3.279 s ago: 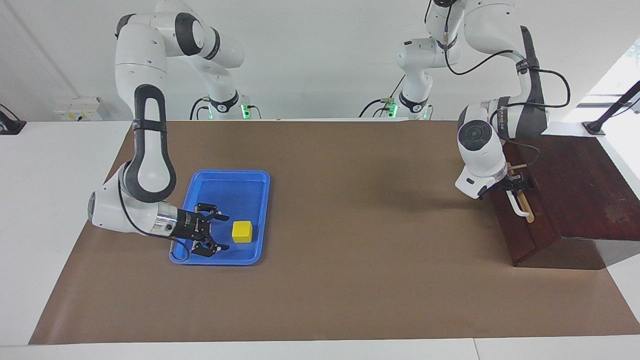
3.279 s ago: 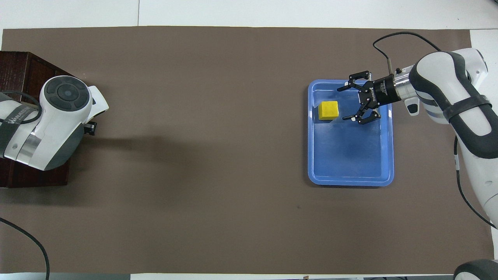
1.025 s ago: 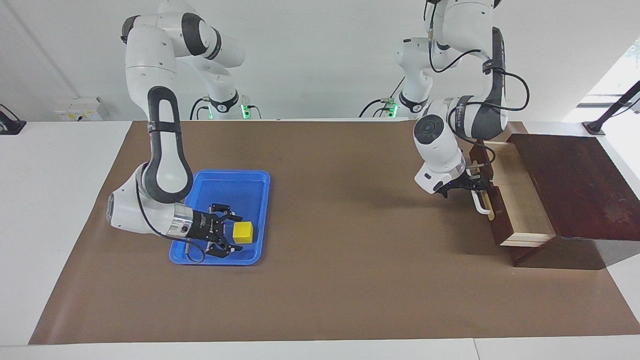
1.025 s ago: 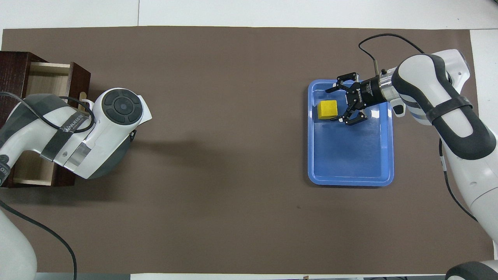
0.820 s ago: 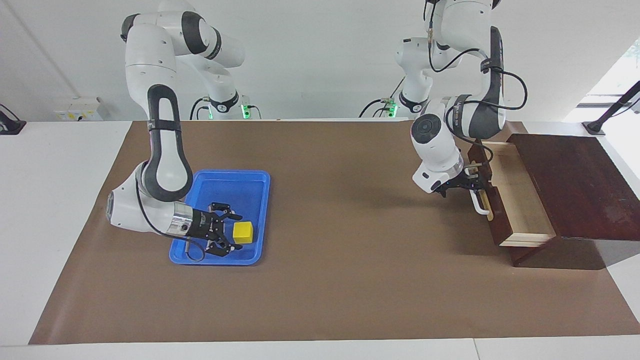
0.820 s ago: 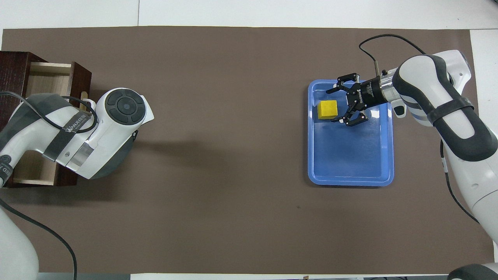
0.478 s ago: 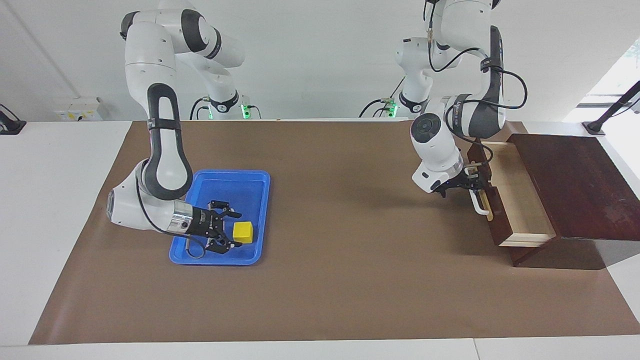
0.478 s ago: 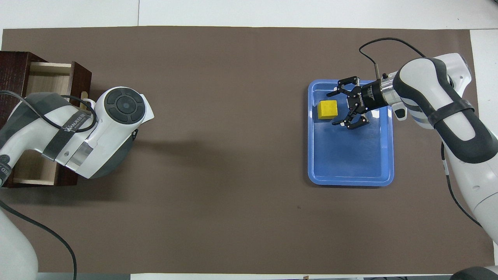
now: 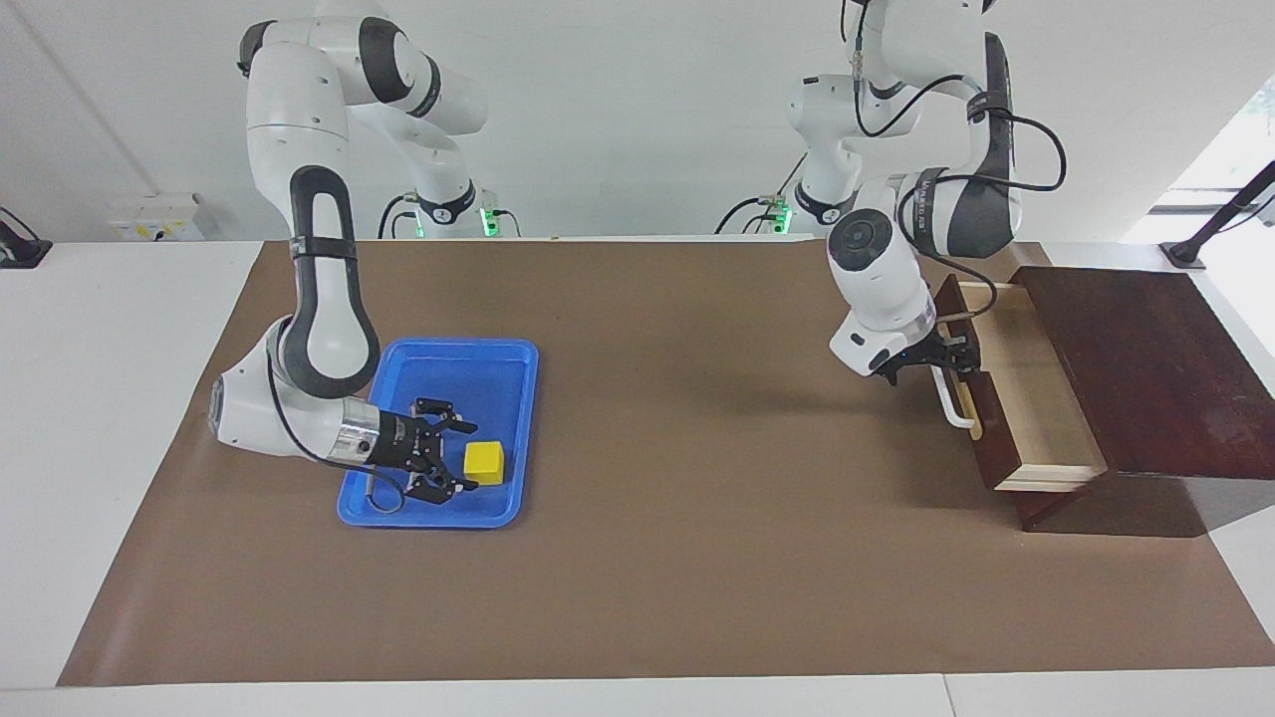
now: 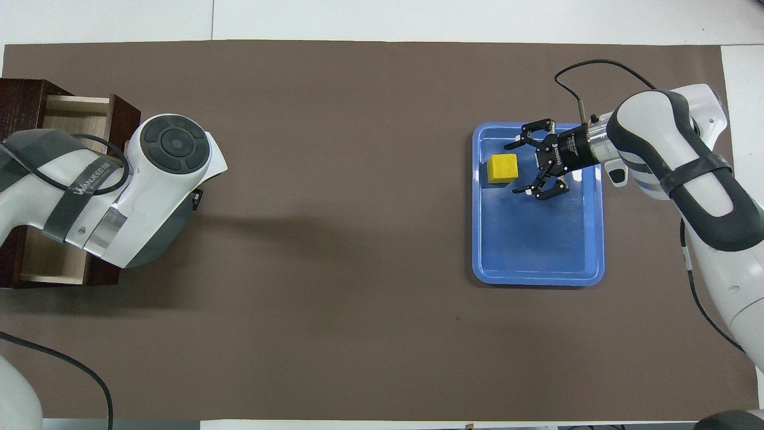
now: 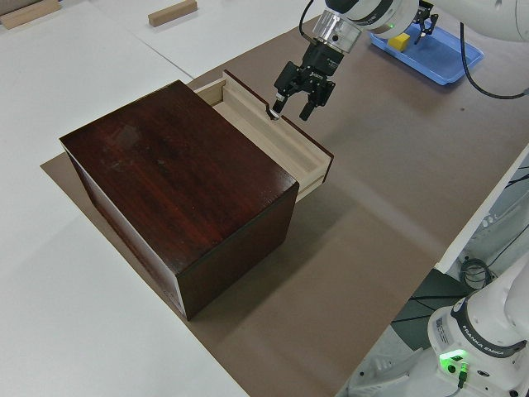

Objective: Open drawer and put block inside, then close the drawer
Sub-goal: 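Grasp the yellow cube with the right gripper while the left gripper opens the drawer, then lift the cube with the right gripper while the left gripper reaches toward it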

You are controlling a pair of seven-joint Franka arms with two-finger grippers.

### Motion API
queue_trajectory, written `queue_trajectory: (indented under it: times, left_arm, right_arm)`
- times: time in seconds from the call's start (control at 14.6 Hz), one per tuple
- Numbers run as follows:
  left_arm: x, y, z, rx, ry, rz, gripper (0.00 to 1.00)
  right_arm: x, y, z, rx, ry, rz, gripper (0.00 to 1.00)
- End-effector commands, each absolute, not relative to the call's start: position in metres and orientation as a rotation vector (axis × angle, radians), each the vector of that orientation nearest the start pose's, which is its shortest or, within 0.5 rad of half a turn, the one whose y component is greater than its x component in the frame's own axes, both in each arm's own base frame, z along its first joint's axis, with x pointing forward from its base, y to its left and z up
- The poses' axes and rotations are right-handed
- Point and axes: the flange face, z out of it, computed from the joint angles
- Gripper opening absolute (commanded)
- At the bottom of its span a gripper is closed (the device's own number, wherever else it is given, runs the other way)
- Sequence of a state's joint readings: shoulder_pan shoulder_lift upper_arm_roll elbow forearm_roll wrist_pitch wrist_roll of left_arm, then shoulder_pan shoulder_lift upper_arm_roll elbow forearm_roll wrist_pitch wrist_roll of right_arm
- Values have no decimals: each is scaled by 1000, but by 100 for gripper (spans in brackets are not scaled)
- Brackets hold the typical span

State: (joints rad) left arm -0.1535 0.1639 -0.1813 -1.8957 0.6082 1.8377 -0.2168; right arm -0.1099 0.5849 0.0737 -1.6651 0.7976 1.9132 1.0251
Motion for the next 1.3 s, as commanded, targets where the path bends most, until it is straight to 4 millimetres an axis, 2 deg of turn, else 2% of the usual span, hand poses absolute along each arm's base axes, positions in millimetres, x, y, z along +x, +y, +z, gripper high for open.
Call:
queue_trajectory:
  times: [0.0, 0.27, 0.41, 0.68, 0.82, 0.89, 0.96, 1.02, 1.09, 1.23]
  left_arm:
    - [565, -150, 449, -2557, 426, 109, 100]
    - [570, -158, 500, -2690, 330, 85, 100]
    - [572, -163, 525, -2778, 272, 64, 100]
    - [575, -170, 555, -2913, -102, -7, 100]
    - [573, -179, 562, -2949, -255, -7, 100]
    - [573, -182, 566, -2960, -330, -3, 100]
    - [572, -186, 570, -2968, -414, 1, 100]
    - [571, -189, 572, -2974, -494, 8, 100]
    - [569, -198, 576, -2983, -569, 6, 100]
    - [563, -219, 580, -2991, -690, 3, 100]
  right_arm:
    - [650, 20, 267, -1862, 1692, 815, 93]
    - [652, 21, 267, -1855, 1705, 798, 93]
    - [652, 21, 267, -1854, 1707, 797, 88]
    - [653, 22, 268, -1850, 1715, 799, 88]
    - [653, 22, 269, -1850, 1715, 797, 86]
    - [653, 23, 269, -1851, 1713, 798, 79]
    - [653, 23, 269, -1850, 1715, 798, 68]
    - [653, 22, 269, -1845, 1723, 800, 27]
    - [653, 23, 269, -1844, 1724, 803, 0]
    - [654, 24, 271, -1847, 1724, 801, 0]
